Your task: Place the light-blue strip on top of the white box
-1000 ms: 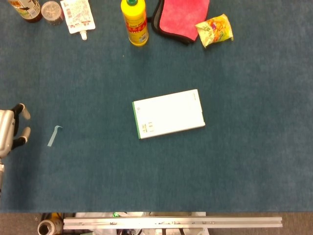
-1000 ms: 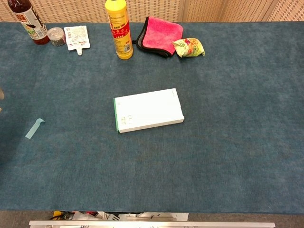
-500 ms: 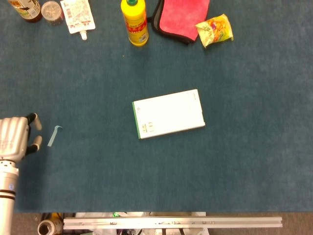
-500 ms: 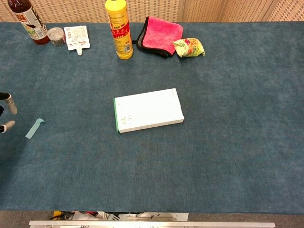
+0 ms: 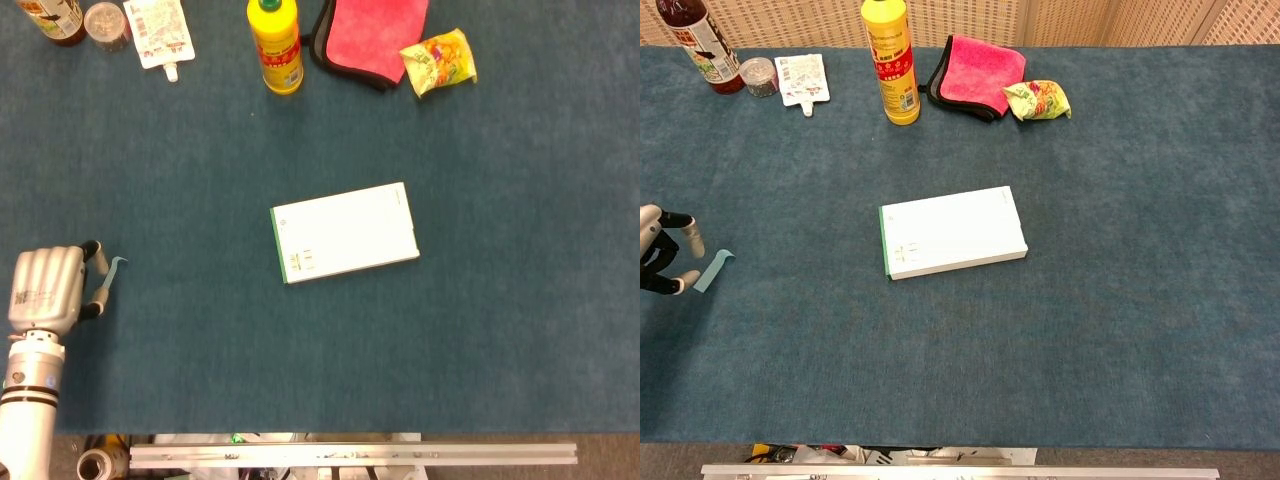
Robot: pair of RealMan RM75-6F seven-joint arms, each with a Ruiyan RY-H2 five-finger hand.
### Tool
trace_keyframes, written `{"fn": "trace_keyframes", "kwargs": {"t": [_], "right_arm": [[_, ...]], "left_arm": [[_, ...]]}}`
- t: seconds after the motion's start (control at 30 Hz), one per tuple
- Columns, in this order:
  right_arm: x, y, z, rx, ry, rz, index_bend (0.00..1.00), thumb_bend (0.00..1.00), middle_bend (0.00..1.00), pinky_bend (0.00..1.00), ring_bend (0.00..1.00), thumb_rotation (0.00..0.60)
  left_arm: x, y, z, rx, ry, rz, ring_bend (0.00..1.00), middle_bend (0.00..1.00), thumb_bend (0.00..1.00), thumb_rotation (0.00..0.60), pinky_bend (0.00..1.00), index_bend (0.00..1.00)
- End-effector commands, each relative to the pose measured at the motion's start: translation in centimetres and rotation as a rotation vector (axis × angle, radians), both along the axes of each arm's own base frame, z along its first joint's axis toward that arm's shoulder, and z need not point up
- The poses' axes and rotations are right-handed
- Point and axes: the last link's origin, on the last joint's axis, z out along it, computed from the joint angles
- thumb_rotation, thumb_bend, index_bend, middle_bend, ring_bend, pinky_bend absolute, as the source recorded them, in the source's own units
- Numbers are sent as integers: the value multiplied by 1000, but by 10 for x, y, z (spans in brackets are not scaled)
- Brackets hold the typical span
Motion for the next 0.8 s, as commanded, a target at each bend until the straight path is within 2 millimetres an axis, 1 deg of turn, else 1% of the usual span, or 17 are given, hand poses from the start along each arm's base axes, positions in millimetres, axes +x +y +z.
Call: {"fn": "trace_keyframes", "kwargs": {"t": [0.03, 0.13, 0.2, 0.47, 0.7, 0.8], "right_arm": [[-1, 0, 1, -2, -1, -2, 133, 0, 317, 218, 226, 600], [-2, 1, 1, -3, -4, -5, 133, 0, 317, 218, 227, 600], [-3, 2, 1, -3, -5, -9, 133, 0, 317, 218, 227, 600], [-6, 2, 1, -1, -9, -13, 133, 0, 317, 218, 227, 600], [-8, 2, 1, 0, -14, -17, 133, 0, 317, 218, 227, 600], [-9, 1, 1, 1, -16, -17, 133, 0, 317, 218, 227, 600]], "left_arm": [[-1, 1, -4, -3, 1, 17, 903, 906, 271, 600, 993, 506], [-2, 1, -7, -10, 8, 31, 904, 907, 271, 597, 994, 505], [-2, 0, -8, -12, 6, 44, 906, 909, 271, 583, 996, 503], [-1, -1, -12, -2, -1, 85, 909, 910, 270, 494, 998, 485], [-3, -2, -13, 10, 12, 119, 911, 910, 271, 480, 1000, 483], [-3, -1, -13, 15, 16, 132, 911, 910, 270, 485, 1000, 483]]}}
